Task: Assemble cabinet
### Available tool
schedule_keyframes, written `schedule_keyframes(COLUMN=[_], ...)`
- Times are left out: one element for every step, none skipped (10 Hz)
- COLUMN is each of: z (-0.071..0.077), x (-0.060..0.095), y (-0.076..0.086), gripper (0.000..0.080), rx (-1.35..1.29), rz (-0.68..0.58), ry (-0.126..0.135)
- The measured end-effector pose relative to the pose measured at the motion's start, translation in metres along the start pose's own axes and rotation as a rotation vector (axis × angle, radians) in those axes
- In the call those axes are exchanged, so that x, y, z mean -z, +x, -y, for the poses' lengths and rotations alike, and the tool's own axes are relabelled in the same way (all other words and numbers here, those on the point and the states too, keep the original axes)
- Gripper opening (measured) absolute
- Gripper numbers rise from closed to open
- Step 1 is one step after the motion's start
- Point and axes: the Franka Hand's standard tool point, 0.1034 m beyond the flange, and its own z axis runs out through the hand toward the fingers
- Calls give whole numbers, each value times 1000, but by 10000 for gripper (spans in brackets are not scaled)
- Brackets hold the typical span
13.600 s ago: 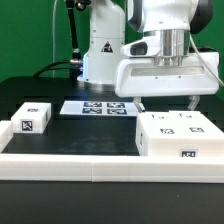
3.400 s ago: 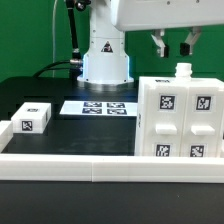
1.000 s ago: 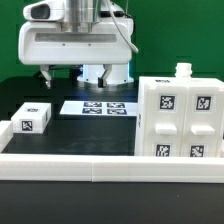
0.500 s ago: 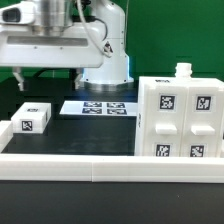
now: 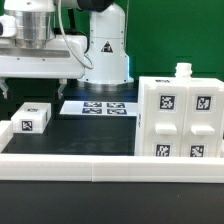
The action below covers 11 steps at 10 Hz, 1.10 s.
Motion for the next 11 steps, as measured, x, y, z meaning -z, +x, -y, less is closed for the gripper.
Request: schedule_keyframes(z=[-1,-2,-3,-4,-4,-4,-4,-3,-2,-2,-2], x=[-5,-10,-15,-21,-26,-31,-36,-39,-41,-41,-41], y=[-2,-3,-5,-6,-8,-8,-9,-10,-11,-11,-11], gripper=[797,797,797,797,797,797,797,797,797,797,702], rx=[8,12,16,19,20,22,25,27,29,30,30], rz=[6,8,11,10,15,14,15,20,23,23,23], ry=[-2,-6,-11,-18,-21,-27,-31,-31,-31,-31,-31])
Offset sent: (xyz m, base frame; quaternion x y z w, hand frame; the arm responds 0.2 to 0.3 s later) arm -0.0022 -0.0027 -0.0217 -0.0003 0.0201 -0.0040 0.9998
